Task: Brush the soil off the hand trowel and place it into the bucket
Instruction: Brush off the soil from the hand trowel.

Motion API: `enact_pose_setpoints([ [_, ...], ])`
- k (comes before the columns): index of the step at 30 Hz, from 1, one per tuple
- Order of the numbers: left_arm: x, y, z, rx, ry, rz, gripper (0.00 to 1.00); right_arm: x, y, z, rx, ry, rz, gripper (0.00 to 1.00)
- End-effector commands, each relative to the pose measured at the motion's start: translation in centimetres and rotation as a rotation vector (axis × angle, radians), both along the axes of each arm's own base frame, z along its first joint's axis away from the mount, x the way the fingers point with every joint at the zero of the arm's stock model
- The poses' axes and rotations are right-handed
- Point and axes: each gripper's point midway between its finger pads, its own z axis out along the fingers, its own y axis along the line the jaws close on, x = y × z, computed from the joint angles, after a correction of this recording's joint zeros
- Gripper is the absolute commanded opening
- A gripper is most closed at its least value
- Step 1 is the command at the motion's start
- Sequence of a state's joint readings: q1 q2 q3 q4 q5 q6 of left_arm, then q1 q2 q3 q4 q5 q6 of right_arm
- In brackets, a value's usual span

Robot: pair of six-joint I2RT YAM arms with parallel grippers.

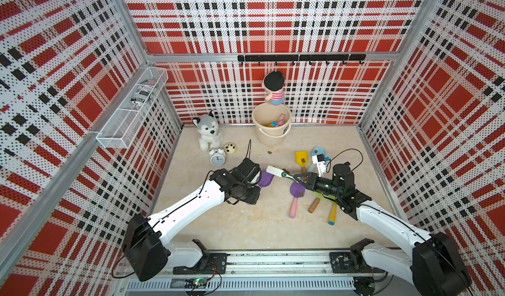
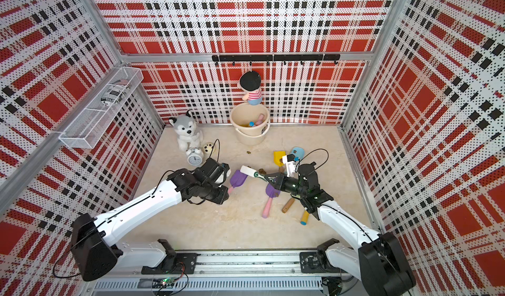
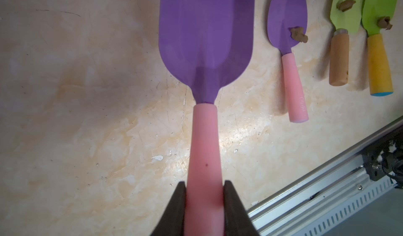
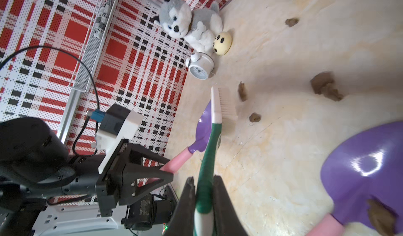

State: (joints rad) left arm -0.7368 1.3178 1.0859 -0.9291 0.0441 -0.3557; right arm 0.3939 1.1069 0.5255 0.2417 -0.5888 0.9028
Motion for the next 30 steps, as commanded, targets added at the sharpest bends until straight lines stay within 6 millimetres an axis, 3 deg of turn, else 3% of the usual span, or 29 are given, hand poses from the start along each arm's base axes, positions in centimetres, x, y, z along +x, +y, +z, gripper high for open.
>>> enact_pose_setpoints([
  [1,1.2,-0.6,1.6,-0.017,-0.061,0.005,0.0,0.2,-0.9,0.5,-0.01,-0.015,-0.039,0.0],
  [6,1.3,-0.7,1.6,-0.014,-0.06,0.003,0.0,-1.7,0.9,4.4,0.058,-0.162,0.098,0.0],
  [8,1.3,-0.8,1.6,-0.013,-0.06,0.002,0.0,-2.7,1.8,5.2,0.065,-0.201,0.147,0.0],
  [11,1.4,-1.0,1.7,-0.014,-0.063,-0.001,0.0,-3.6,3.2,4.8,0.063,-0.201,0.2,0.0],
  [15,1.6,-1.3,2.0,-0.019,-0.07,-0.001,0.0,-3.3,3.7,2.9,0.069,-0.134,0.195,0.0],
  [24,1.5,-1.4,2.5,-0.031,-0.078,-0.002,0.0,-1.2,2.0,1.0,-0.001,-0.078,0.059,0.0],
  [30,1.4,-1.4,2.9,-0.047,-0.082,0.0,0.0,0.0,-0.9,3.2,-0.003,-0.171,-0.036,0.0],
])
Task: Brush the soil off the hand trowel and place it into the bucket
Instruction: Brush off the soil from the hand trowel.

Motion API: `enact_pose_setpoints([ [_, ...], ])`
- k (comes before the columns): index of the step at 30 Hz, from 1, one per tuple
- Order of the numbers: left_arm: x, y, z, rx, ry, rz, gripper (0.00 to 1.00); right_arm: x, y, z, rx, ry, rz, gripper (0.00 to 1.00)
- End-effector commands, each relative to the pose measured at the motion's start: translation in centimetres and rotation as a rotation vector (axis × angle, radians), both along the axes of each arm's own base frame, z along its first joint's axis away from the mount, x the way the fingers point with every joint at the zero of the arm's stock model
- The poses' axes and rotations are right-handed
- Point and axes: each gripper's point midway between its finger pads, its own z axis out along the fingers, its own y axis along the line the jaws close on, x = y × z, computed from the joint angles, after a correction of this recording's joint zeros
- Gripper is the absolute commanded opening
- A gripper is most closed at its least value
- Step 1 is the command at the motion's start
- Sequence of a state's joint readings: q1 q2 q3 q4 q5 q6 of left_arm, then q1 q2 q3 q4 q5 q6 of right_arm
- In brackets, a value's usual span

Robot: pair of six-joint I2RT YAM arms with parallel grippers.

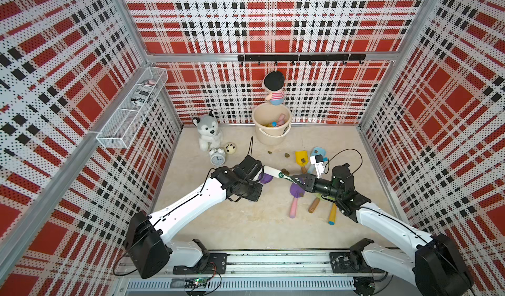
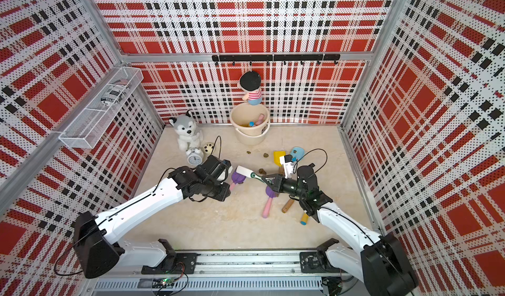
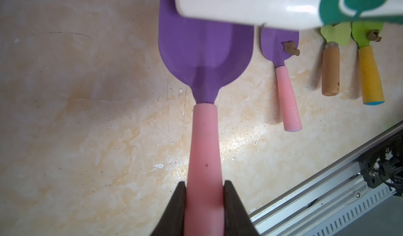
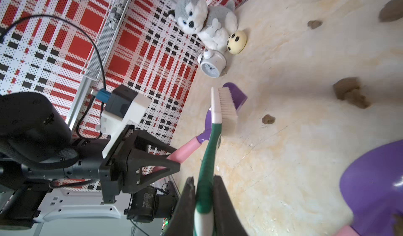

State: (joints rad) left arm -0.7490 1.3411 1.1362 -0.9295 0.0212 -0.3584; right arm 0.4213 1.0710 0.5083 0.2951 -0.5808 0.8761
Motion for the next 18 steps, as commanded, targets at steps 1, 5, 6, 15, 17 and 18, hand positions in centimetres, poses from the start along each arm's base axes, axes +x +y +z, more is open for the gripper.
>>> enact_pose_setpoints([
  [1,0.5,-0.7,2.1,-0.053,-0.051,-0.001,0.0,0.8,-2.0,2.3,-0.03,-0.122,-0.086,0.0],
  [5,0.3,-1.4,3.0,-0.099,-0.039,-0.017,0.0,1.3,-4.3,4.3,-0.272,-0.455,-0.154,0.0],
  [6,0.2,-1.5,3.3,-0.111,-0.033,-0.021,0.0,1.2,-4.6,4.5,-0.33,-0.531,-0.158,0.0],
  [15,-0.5,-2.4,7.7,-0.261,0.027,-0.06,0.0,-0.2,-5.5,1.7,-0.897,-1.056,0.034,0.0],
  [17,-0.5,-2.2,7.9,-0.245,0.041,-0.065,0.0,-1.0,-4.9,0.4,-1.035,-1.126,0.137,0.0],
  [18,-0.6,-2.1,7.9,-0.236,0.047,-0.069,0.0,-1.3,-4.5,0.0,-1.088,-1.156,0.179,0.0],
])
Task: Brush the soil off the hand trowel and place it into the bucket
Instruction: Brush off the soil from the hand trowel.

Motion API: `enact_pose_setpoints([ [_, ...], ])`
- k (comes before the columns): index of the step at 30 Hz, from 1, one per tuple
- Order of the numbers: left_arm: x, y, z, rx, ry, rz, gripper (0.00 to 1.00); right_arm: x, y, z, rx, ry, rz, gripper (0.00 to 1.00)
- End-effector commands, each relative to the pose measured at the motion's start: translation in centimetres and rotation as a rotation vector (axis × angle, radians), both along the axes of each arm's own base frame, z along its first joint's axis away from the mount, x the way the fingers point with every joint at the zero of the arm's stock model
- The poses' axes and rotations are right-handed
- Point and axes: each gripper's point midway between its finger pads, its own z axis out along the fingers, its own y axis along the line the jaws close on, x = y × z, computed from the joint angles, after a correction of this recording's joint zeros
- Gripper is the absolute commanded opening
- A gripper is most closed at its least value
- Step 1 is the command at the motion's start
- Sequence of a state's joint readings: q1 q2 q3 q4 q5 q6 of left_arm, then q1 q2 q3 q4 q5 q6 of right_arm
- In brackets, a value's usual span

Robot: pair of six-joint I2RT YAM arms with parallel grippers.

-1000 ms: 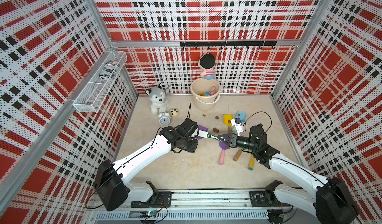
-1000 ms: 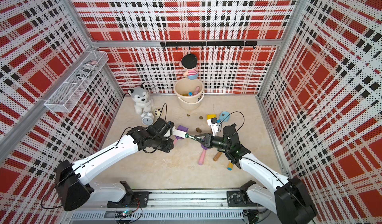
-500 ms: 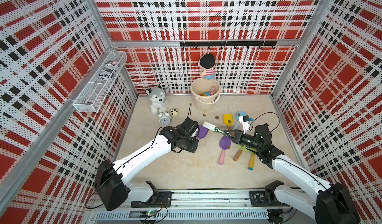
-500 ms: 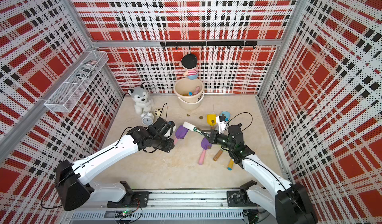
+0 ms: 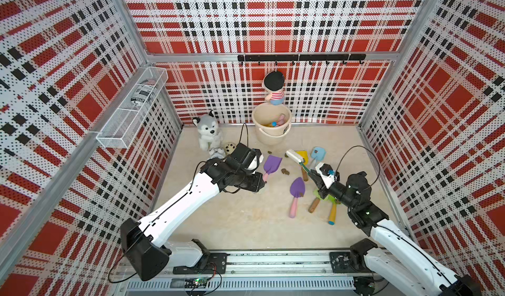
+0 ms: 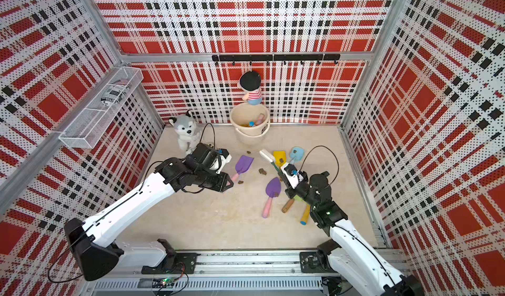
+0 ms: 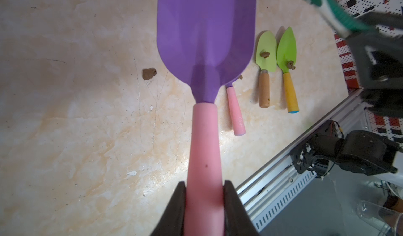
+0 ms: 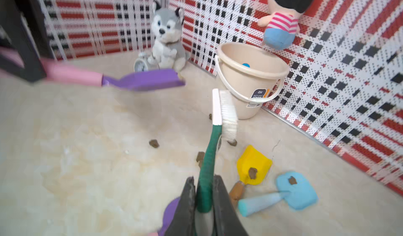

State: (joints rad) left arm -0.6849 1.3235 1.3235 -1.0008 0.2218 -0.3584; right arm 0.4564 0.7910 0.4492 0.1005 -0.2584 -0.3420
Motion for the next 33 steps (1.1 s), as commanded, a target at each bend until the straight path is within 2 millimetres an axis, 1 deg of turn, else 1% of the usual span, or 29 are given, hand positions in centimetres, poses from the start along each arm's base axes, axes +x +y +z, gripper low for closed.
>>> enact_pose_setpoints([
  [1,-0.9,0.0,1.0,-0.006,0.034,-0.046,0.0,-1.0,0.4,-1.7,-0.379,-0.177,0.09,0.0],
  [3,-0.9,0.0,1.0,0.008,0.039,-0.054,0.0,-1.9,1.3,-2.6,-0.48,-0.2,0.145,0.0],
  [7,-0.7,-0.1,0.8,0.016,0.056,-0.064,0.0,-3.8,3.6,-2.9,-0.605,-0.33,0.221,0.0],
  [11,-1.0,-0.3,0.0,0.022,0.086,-0.074,0.0,-5.0,5.9,-1.6,-0.628,-0.499,0.218,0.0],
  [12,-1.0,-0.3,-0.2,0.025,0.092,-0.074,0.0,-4.9,6.0,-1.2,-0.641,-0.531,0.192,0.0],
  [16,-1.3,-0.2,-0.9,0.037,0.113,-0.074,0.0,-5.4,7.0,-0.2,-0.657,-0.61,0.19,0.0],
  [22,-1.4,0.1,-1.0,0.045,0.119,-0.063,0.0,-4.6,6.9,0.6,-0.708,-0.648,0.154,0.0],
  [25,-1.5,0.1,-1.0,0.044,0.121,-0.062,0.0,-3.9,6.3,1.1,-0.73,-0.663,0.106,0.0],
  [27,-1.5,0.1,-1.0,0.044,0.123,-0.06,0.0,-3.2,5.5,1.1,-0.741,-0.65,0.068,0.0],
  [31,-1.6,0.2,-0.8,0.043,0.12,-0.059,0.0,-2.1,3.8,0.5,-0.723,-0.601,0.017,0.0],
  [33,-1.5,0.1,-0.5,0.038,0.114,-0.057,0.0,-1.8,2.9,-0.8,-0.73,-0.556,0.011,0.0],
])
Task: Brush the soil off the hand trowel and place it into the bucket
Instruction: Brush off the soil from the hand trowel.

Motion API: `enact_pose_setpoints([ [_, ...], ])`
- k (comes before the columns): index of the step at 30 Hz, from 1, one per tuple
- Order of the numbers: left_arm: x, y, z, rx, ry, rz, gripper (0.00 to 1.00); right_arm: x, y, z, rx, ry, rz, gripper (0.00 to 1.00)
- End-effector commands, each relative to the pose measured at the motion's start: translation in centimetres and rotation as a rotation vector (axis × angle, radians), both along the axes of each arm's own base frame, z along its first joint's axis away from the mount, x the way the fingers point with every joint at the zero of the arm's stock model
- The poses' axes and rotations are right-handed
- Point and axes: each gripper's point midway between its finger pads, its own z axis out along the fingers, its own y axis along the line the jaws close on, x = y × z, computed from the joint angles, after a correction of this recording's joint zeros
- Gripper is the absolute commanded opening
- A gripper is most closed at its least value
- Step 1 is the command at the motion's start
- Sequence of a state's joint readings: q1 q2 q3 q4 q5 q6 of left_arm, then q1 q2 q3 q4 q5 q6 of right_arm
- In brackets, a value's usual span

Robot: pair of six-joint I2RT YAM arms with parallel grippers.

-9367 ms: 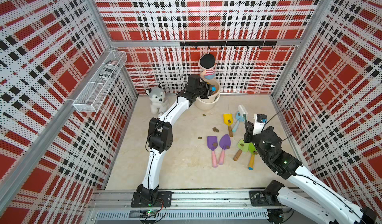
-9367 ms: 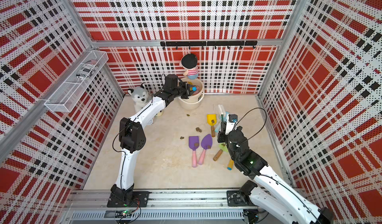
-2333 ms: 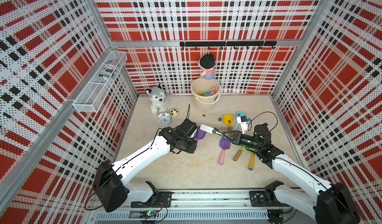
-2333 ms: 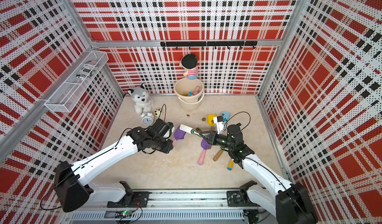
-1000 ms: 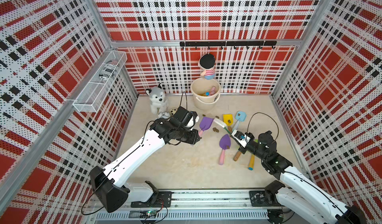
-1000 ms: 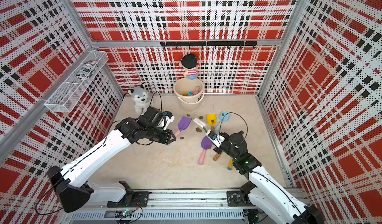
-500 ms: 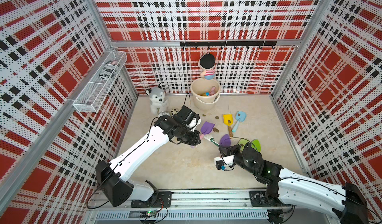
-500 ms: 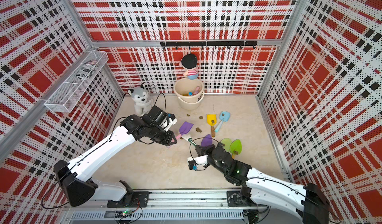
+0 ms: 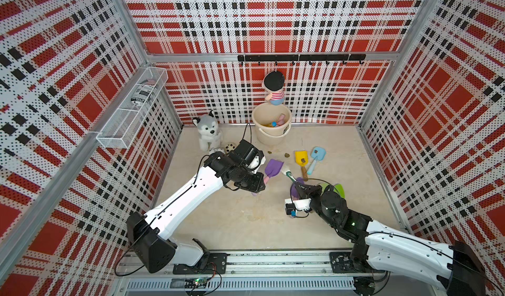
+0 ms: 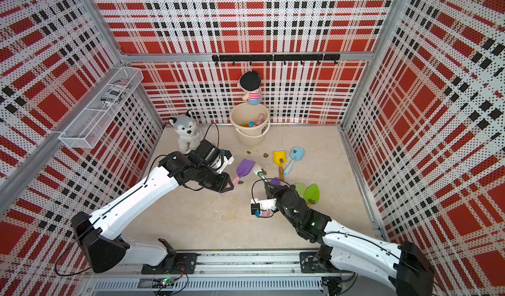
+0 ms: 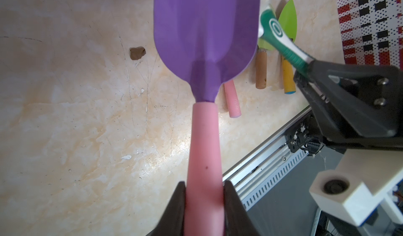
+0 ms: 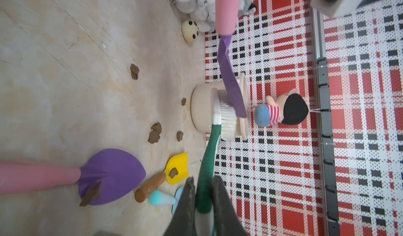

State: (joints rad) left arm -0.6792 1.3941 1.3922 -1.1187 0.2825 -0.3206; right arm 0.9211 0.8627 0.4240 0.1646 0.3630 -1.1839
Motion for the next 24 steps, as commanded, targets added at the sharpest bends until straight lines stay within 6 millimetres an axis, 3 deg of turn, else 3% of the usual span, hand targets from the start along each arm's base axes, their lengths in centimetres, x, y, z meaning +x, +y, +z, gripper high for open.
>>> enact_pose_setpoints([
  [1,-0.3,0.3,0.6,-0.008,0.002,0.0,0.0,0.7,-1.3,0.2,0.071,0.004,-0.056,0.0],
  [6,0.1,0.0,1.1,-0.017,-0.01,0.001,0.0,-0.3,-0.7,-3.1,0.025,0.12,-0.026,0.0],
  [15,0.5,0.3,-0.6,0.027,0.006,-0.002,0.0,-3.3,3.6,-0.5,0.003,0.059,0.174,0.0],
  [24,0.5,0.4,-0.9,0.036,0.008,0.0,0.0,-1.3,2.6,2.1,0.01,-0.004,0.096,0.0],
])
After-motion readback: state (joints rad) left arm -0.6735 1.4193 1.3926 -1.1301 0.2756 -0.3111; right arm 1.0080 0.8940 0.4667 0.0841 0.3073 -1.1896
